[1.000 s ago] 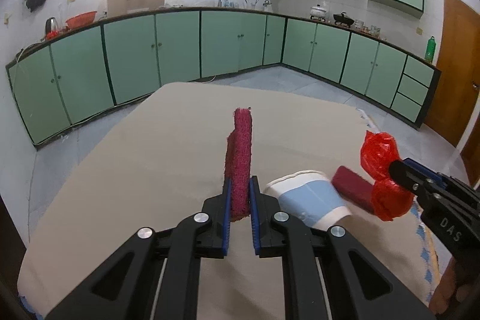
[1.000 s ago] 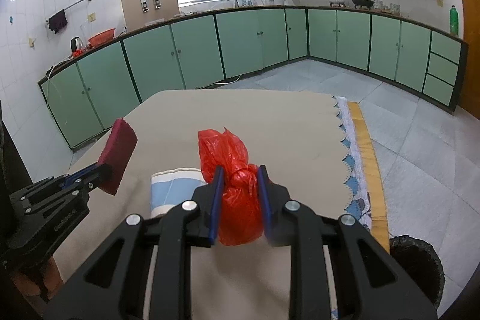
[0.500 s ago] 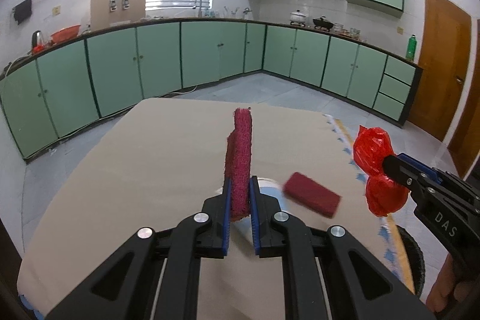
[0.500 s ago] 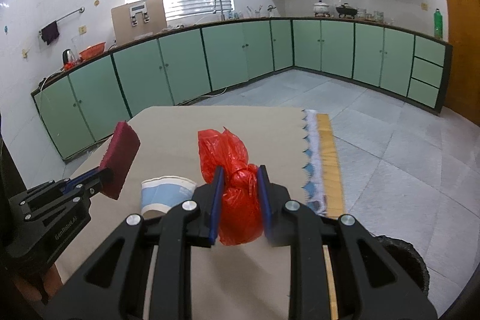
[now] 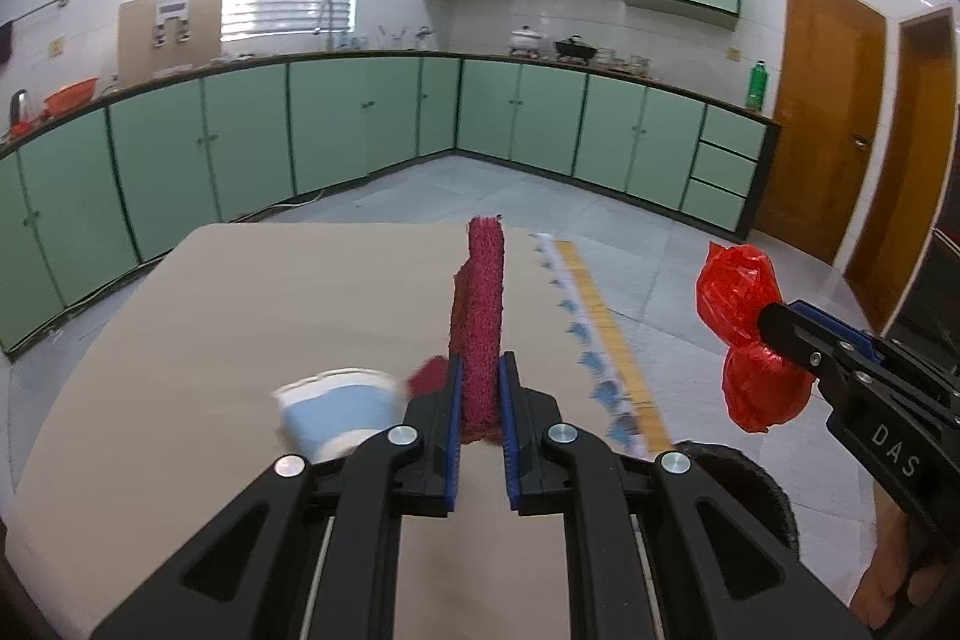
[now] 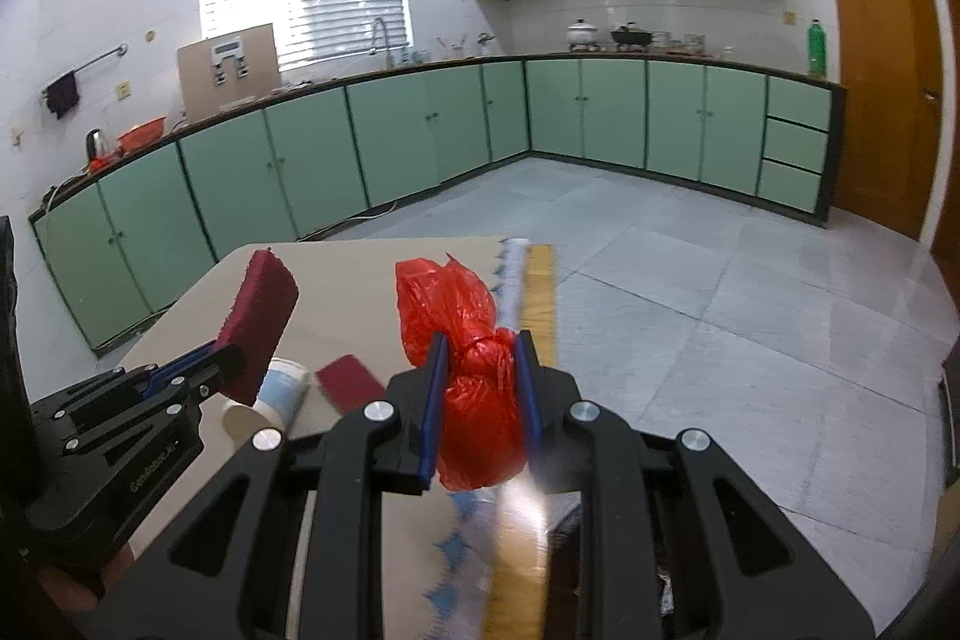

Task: Collect trash
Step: 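Carry the sponge and red bag over the black bin and open both tools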

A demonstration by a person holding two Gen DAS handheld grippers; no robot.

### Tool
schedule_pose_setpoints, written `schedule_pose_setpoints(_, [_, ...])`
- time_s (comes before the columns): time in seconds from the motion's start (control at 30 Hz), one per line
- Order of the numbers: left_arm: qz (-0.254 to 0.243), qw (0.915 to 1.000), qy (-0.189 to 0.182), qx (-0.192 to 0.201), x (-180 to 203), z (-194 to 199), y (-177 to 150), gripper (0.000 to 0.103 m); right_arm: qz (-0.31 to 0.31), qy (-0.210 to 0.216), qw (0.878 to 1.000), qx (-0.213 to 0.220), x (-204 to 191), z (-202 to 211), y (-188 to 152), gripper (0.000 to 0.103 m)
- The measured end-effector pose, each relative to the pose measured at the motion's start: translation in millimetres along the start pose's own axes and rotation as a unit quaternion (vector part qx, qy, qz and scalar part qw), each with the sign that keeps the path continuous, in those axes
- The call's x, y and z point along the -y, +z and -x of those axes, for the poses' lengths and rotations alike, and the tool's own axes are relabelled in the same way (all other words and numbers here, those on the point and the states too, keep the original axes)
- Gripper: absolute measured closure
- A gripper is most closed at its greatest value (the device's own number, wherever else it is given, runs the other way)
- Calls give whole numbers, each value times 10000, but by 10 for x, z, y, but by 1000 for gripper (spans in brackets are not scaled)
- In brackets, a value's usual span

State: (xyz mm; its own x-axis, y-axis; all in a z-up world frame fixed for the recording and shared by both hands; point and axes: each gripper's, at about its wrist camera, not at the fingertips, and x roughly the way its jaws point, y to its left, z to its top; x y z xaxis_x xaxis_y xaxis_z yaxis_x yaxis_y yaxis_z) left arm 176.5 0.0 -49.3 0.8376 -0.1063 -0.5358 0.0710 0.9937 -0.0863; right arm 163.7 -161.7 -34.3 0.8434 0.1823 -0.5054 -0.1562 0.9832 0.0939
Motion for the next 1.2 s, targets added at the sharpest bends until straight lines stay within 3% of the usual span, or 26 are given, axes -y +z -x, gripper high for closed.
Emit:
schedule_pose_setpoints(0.63, [-573, 9929, -1037, -93, 1201, -97, -205, 92, -502, -1088, 9928, 46, 1183, 541, -390, 82])
schedule_pose_setpoints(1.2, [-911, 9821, -1570, -498, 2026, -412, -548, 92, -923, -1646, 9814, -340, 1868, 551, -898, 82])
